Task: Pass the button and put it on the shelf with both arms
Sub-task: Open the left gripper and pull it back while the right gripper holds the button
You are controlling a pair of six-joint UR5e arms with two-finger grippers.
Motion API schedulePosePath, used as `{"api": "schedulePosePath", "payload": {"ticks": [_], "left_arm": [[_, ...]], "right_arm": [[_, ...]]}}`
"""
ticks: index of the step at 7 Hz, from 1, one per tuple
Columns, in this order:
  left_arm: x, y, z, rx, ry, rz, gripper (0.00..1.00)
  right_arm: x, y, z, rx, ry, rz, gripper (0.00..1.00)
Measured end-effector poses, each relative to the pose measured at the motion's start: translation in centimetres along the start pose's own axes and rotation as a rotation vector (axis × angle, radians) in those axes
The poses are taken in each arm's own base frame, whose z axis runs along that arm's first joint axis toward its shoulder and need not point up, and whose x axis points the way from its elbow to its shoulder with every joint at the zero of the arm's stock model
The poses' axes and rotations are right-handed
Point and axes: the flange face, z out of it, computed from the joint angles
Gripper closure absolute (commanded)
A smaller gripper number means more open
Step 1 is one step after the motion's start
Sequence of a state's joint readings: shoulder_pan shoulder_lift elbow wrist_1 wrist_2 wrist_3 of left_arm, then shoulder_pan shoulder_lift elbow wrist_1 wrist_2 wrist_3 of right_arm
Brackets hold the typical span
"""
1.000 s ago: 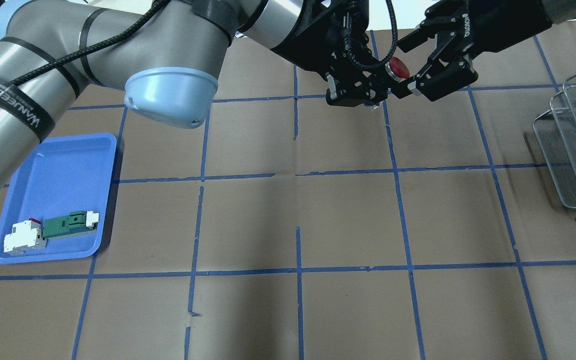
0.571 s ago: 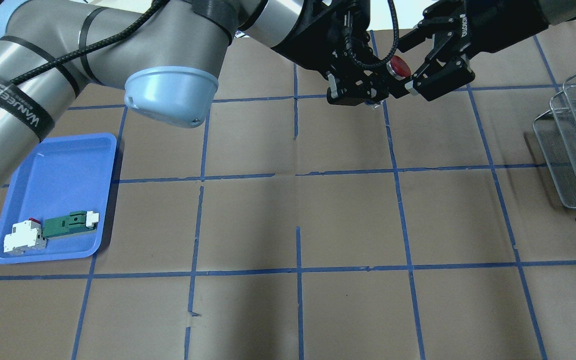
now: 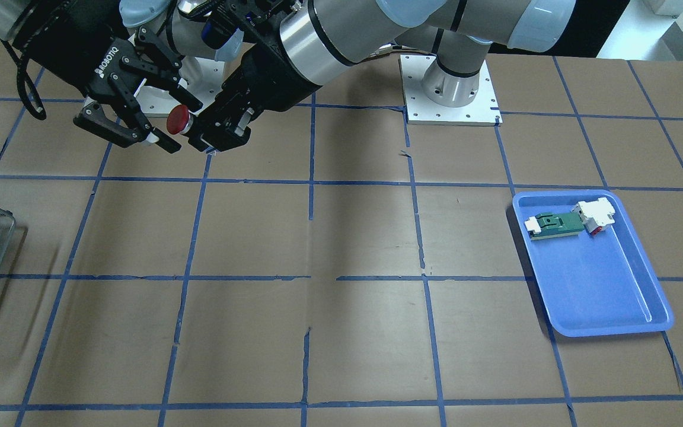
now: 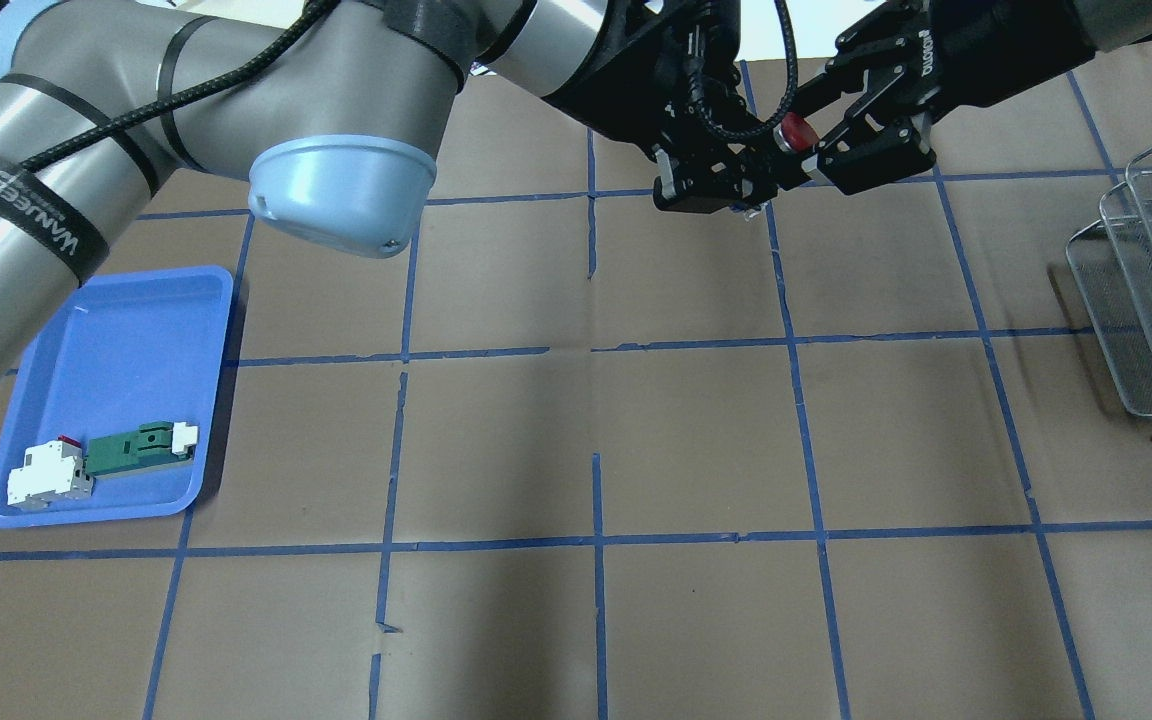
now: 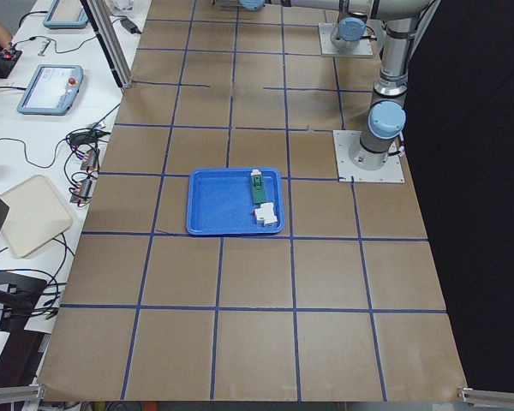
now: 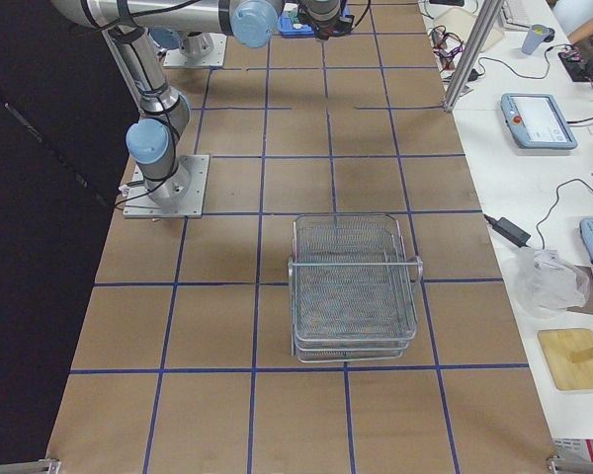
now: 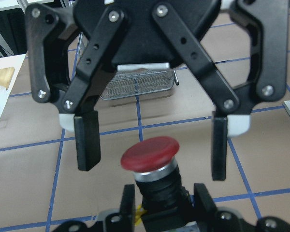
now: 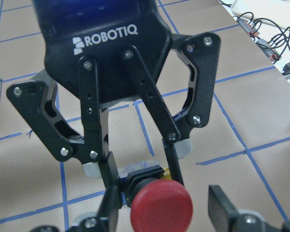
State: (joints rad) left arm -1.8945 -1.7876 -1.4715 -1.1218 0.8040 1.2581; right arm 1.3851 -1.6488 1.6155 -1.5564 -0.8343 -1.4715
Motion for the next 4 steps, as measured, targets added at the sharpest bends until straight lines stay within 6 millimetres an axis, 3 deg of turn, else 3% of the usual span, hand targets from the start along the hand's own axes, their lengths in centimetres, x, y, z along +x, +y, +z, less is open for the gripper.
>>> {"api": "schedulePosePath", "payload": {"ticks": [1,2,3,4], "left_arm": [[0.11,0.0,-0.06,0.0,-0.001,0.001,0.84],[0.25,-0.06,-0.17,0.0,-0.001,0.001,0.17],[0.3,-0.19,-0.26,0.012,0.001,0.002,0.0],[0.37,-0.39,-0.31,0.037,0.007,0.002,0.0]], "right_arm": [[-0.03,0.0,0.0,-0.003,0.0,-0.001,1.0],[-0.03,0.01,-0.01,-0.005,0.001,-0.002,1.0],[-0.01,0.04,-0.03,-0.007,0.001,-0.003,1.0],[0.02,0.09,-0.01,-0.008,0.0,-0.004,1.0]]}}
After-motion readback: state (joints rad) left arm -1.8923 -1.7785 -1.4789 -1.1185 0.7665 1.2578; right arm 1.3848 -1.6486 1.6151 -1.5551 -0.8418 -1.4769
